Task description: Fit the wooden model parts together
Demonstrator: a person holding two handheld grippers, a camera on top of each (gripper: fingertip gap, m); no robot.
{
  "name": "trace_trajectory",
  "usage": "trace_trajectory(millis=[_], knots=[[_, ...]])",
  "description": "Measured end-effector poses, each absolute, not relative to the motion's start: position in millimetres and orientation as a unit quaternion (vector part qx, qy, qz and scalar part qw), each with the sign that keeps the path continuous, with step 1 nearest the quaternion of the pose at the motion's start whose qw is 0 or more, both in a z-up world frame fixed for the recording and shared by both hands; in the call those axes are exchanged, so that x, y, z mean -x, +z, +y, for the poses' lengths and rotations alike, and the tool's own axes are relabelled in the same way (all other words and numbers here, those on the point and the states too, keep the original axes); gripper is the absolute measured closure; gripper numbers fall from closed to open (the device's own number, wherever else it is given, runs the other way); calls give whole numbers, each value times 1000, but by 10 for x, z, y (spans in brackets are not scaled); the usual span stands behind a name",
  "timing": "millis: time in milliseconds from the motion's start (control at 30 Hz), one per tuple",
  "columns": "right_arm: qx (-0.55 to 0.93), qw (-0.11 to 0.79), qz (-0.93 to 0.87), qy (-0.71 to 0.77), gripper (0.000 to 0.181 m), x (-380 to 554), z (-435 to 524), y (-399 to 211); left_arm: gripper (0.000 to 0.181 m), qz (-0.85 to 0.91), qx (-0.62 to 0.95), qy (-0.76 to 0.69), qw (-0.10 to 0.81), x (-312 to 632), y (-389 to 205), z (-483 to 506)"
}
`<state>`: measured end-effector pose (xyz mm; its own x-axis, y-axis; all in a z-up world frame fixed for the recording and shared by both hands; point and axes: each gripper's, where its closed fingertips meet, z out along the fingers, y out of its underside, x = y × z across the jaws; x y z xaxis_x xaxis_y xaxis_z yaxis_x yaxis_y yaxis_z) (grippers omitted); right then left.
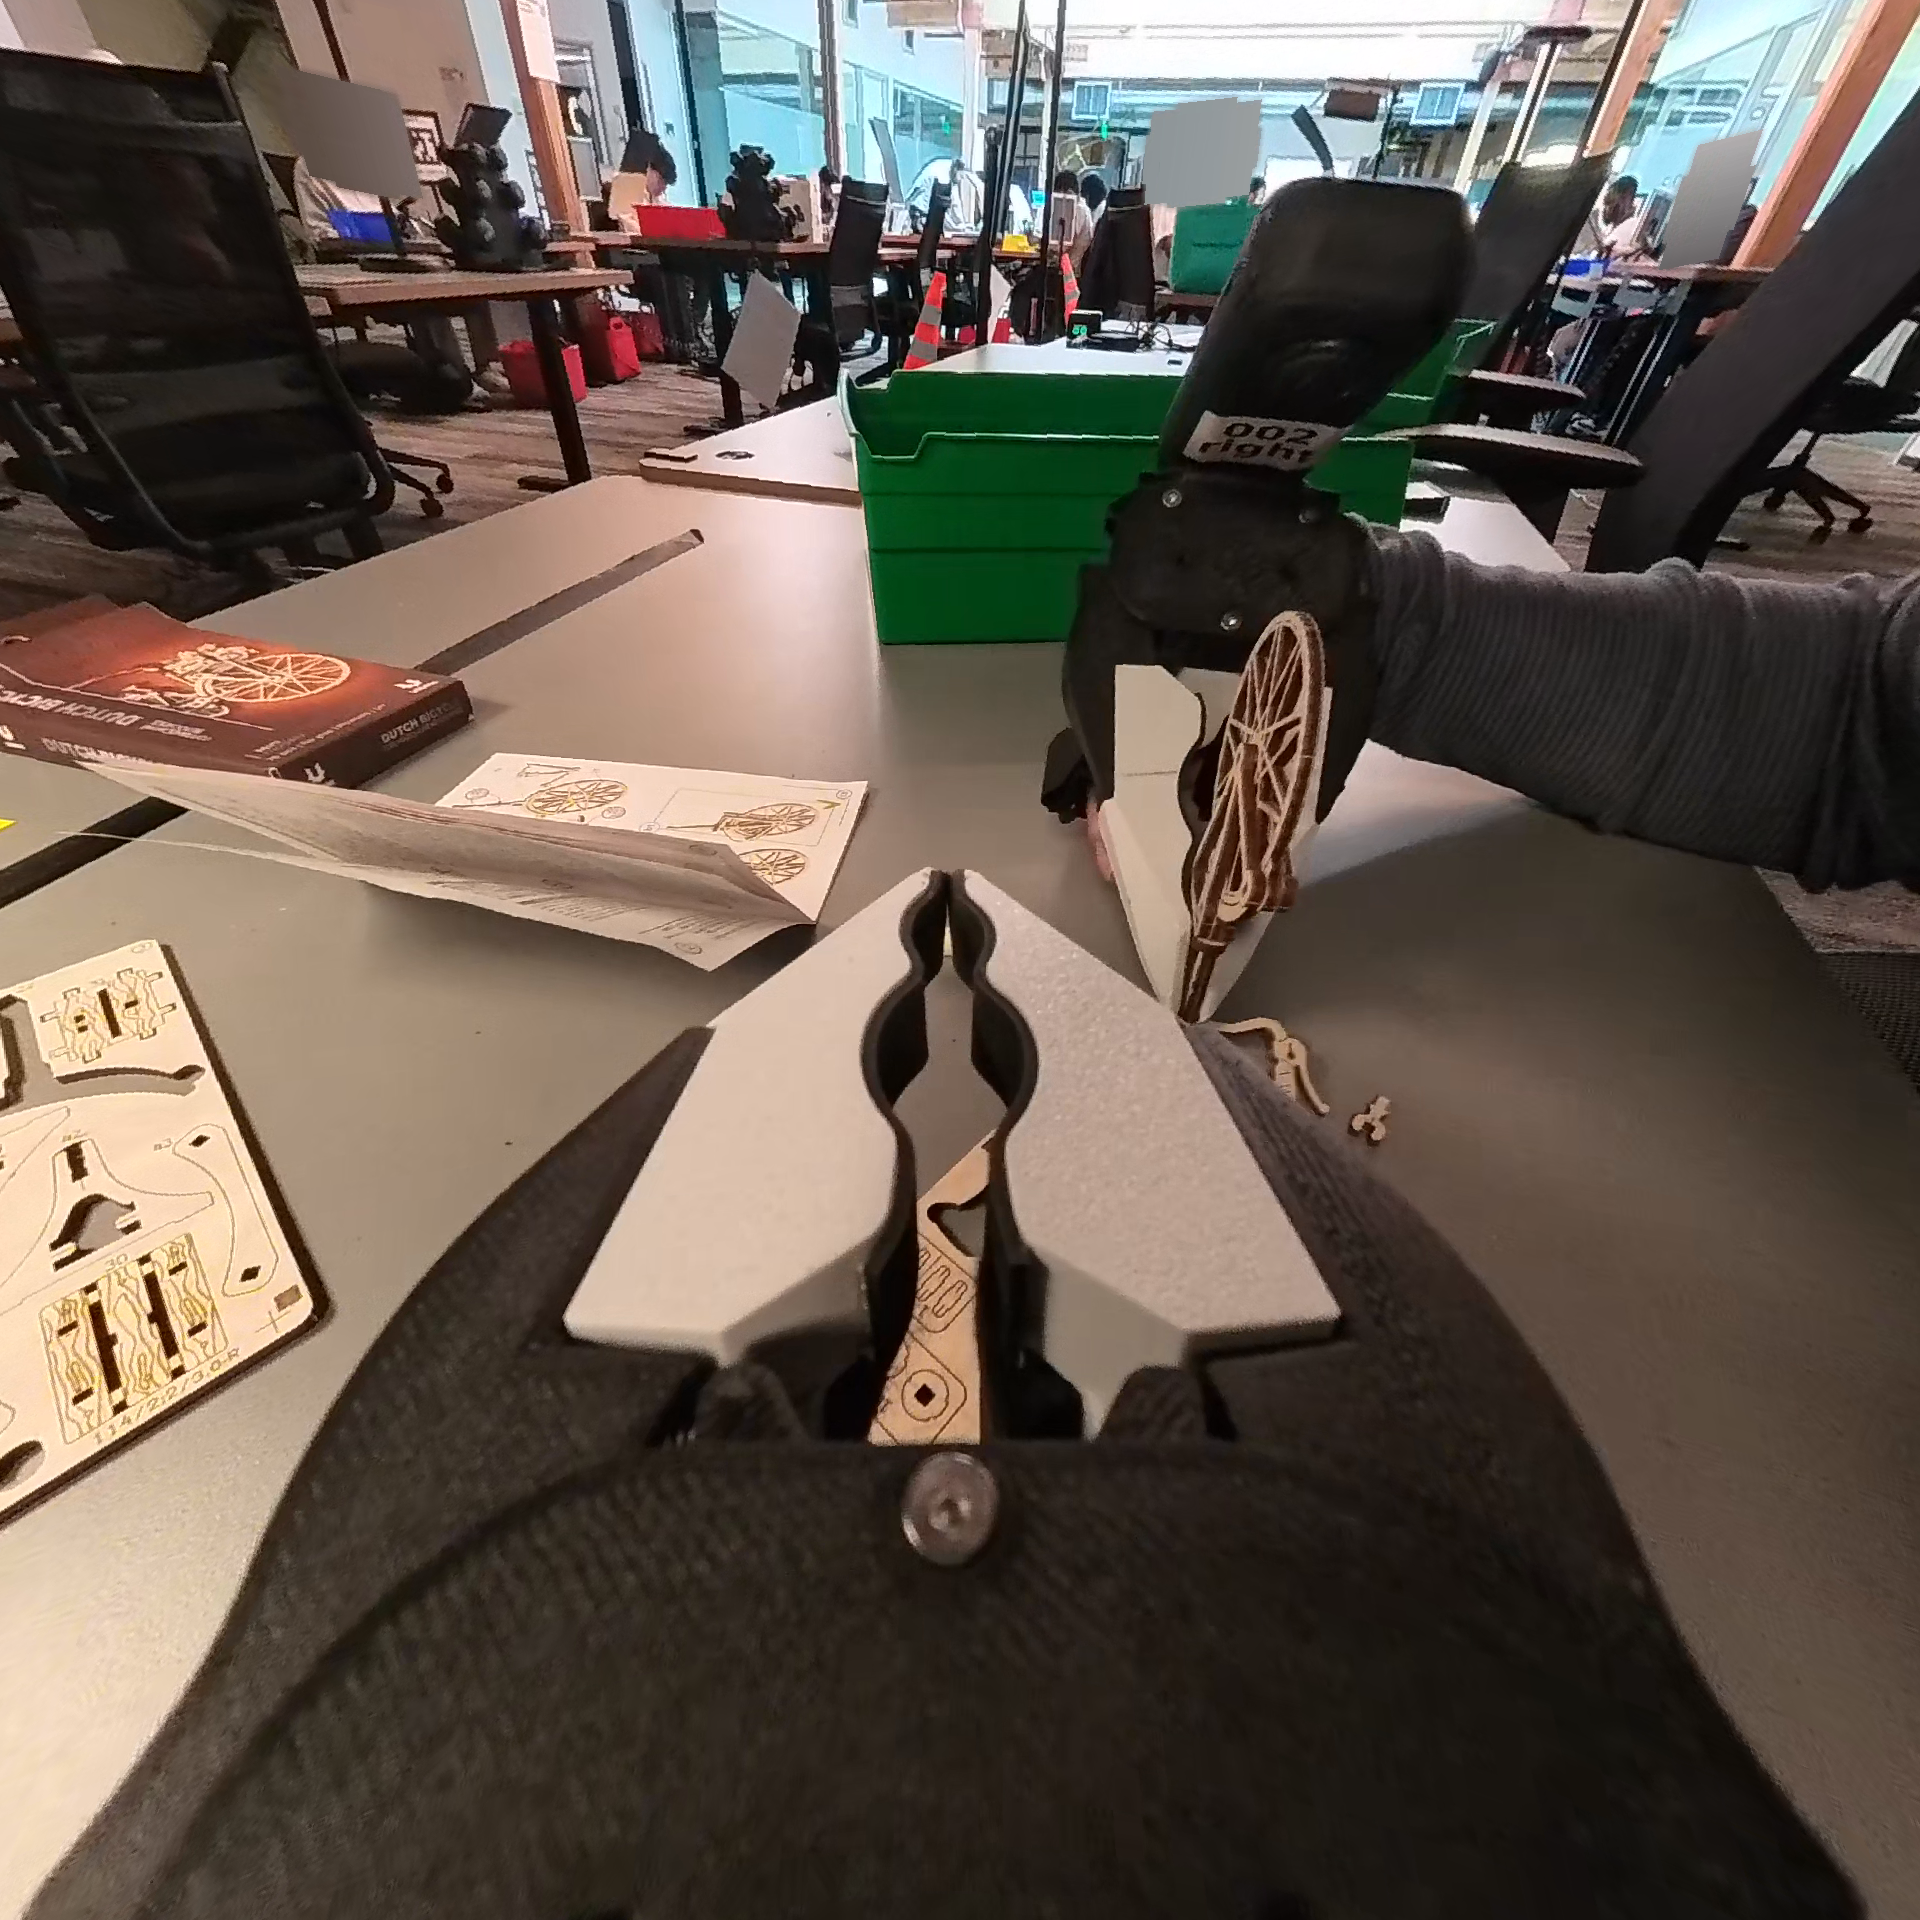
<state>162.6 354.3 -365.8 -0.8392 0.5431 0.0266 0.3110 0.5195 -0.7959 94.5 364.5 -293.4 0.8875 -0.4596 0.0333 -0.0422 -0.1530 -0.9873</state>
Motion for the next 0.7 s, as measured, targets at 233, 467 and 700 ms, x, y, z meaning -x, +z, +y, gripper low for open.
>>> trace_trajectory(millis=[233, 467, 700], knots=[[252, 132, -849, 446, 180, -1639, 3512, -3607, 181, 170, 741, -169, 628, -951, -2933, 3641], [247, 126, -856, 437, 181, -1622, 3515, -3644, 181, 172, 740, -171, 628, -957, -2931, 3639], [256, 145, -850, 436, 181, -1567, 3559, -3612, 181, 174, 739, -173, 628, -967, -2927, 3637]])
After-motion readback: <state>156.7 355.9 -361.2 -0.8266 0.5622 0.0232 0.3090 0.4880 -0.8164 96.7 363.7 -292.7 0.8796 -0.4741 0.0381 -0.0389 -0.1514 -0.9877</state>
